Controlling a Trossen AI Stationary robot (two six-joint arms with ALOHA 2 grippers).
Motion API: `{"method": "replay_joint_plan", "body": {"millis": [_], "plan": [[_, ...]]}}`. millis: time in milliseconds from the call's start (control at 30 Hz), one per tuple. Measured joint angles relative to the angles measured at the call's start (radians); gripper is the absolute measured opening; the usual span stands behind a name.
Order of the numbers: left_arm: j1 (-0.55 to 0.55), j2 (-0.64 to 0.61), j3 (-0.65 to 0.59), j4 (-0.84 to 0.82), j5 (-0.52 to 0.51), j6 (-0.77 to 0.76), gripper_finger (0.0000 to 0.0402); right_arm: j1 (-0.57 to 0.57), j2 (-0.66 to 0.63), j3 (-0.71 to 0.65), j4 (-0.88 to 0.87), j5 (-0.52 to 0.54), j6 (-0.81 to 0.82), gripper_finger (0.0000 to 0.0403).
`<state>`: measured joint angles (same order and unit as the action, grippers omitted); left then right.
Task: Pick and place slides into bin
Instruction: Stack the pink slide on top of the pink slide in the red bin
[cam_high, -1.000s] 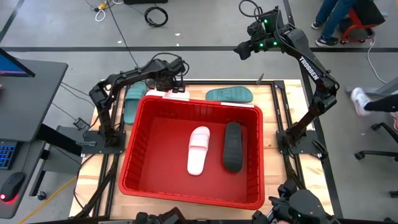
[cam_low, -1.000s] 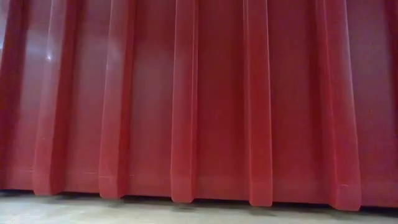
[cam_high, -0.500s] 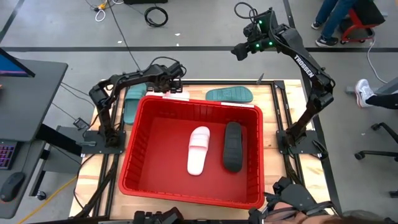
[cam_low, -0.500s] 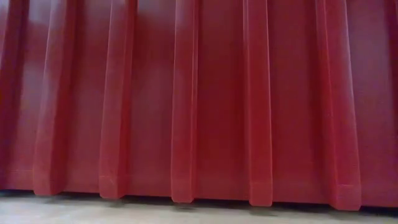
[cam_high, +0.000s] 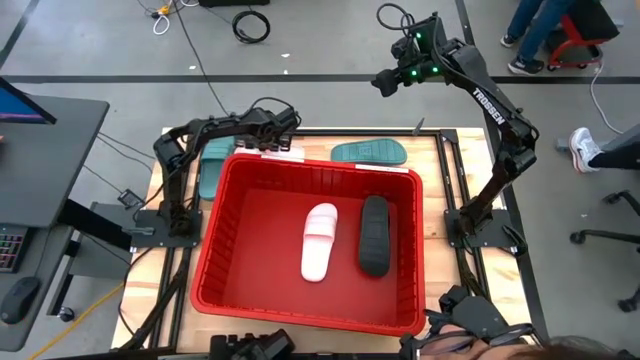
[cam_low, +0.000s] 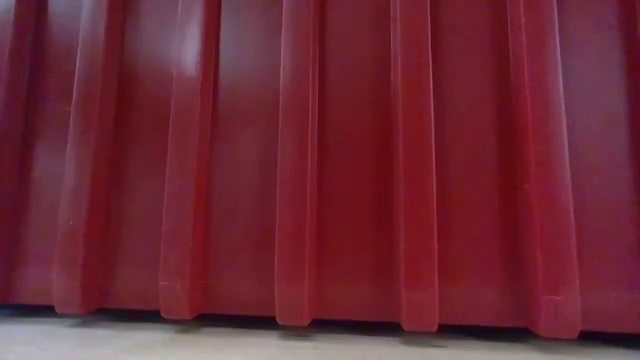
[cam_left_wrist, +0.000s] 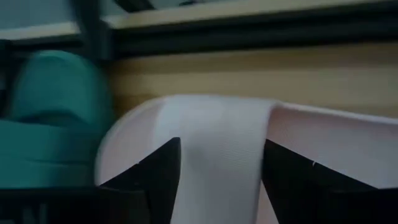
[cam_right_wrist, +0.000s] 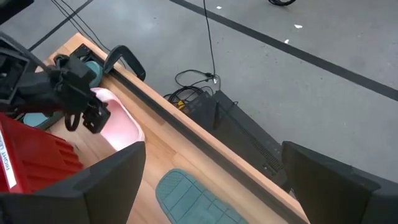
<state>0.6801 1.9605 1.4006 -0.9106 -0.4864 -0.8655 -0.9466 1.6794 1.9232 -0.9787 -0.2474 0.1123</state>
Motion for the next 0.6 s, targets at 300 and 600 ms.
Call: {"method": "replay_joint_plan", "body": {"millis": [300,600], "plan": [[0.041,0.005,0.001,-0.020,-0.063,-0.014,0.0103,0.001,-0.002,0.000,-0.002,-0.031,-0.006,0.0379],[0.047,-0.051,0.032,-0.094,0.014,-0.021,0.0021,0.000,-0.098,0.000,-0.024,-0.023,-0.104,0.0379]]}}
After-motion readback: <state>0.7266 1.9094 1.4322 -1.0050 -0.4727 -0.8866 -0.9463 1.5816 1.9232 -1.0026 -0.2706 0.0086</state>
